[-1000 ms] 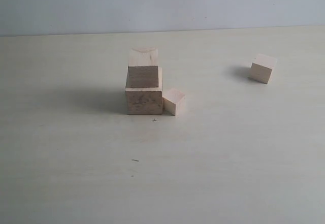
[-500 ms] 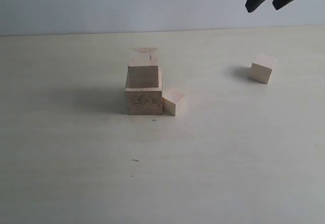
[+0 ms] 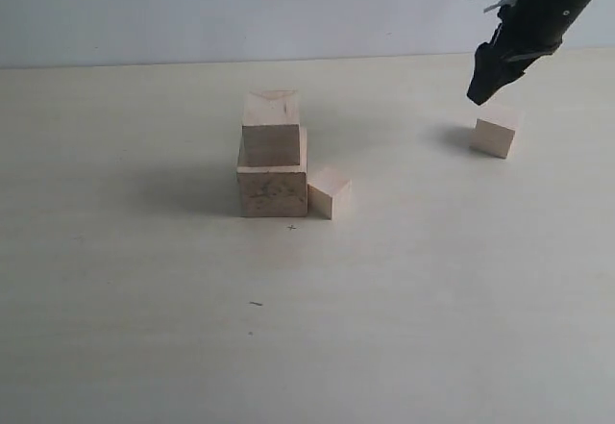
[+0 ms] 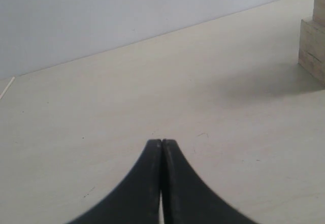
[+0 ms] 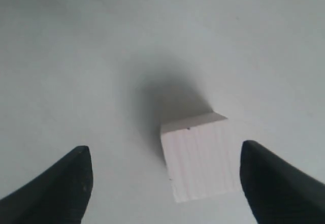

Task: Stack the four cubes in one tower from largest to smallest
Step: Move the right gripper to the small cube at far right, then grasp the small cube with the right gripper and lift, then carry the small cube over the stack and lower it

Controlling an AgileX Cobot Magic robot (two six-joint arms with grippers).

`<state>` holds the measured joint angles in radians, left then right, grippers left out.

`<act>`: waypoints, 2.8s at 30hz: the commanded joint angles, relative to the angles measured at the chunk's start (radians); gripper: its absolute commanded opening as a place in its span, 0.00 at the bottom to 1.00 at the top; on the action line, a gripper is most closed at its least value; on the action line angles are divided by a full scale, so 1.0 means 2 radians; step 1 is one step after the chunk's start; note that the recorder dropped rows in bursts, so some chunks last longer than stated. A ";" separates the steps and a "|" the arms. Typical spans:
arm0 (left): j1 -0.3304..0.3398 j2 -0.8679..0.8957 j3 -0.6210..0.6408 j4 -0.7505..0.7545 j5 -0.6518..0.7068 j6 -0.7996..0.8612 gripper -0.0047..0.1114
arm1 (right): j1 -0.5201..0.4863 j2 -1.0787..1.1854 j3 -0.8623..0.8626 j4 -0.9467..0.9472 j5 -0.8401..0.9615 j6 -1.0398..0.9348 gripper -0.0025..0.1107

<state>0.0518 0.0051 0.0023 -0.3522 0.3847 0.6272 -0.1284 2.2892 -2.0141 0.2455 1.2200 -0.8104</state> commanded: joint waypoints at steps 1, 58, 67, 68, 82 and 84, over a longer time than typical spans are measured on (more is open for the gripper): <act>-0.001 -0.003 -0.001 0.000 -0.007 -0.001 0.04 | -0.004 0.003 0.002 -0.019 -0.012 -0.016 0.69; -0.001 -0.003 -0.001 0.000 -0.007 -0.001 0.04 | 0.108 -0.217 0.001 0.218 0.001 0.246 0.30; -0.001 -0.003 -0.001 0.000 -0.007 -0.001 0.04 | 0.184 -0.214 0.001 0.175 0.001 0.246 0.30; -0.001 -0.003 -0.001 0.000 -0.007 -0.001 0.04 | 0.190 -0.210 0.001 0.162 0.001 0.246 0.30; -0.055 -0.003 -0.001 0.000 -0.008 -0.001 0.04 | 0.279 -0.168 0.001 0.062 0.001 0.469 0.30; -0.057 -0.003 -0.001 0.000 -0.008 0.000 0.04 | 0.299 -0.162 0.001 0.008 0.001 0.535 0.30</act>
<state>-0.0508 0.0051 0.0023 -0.3522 0.3847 0.6272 0.4260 1.9472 -2.0141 0.3741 1.2293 0.1278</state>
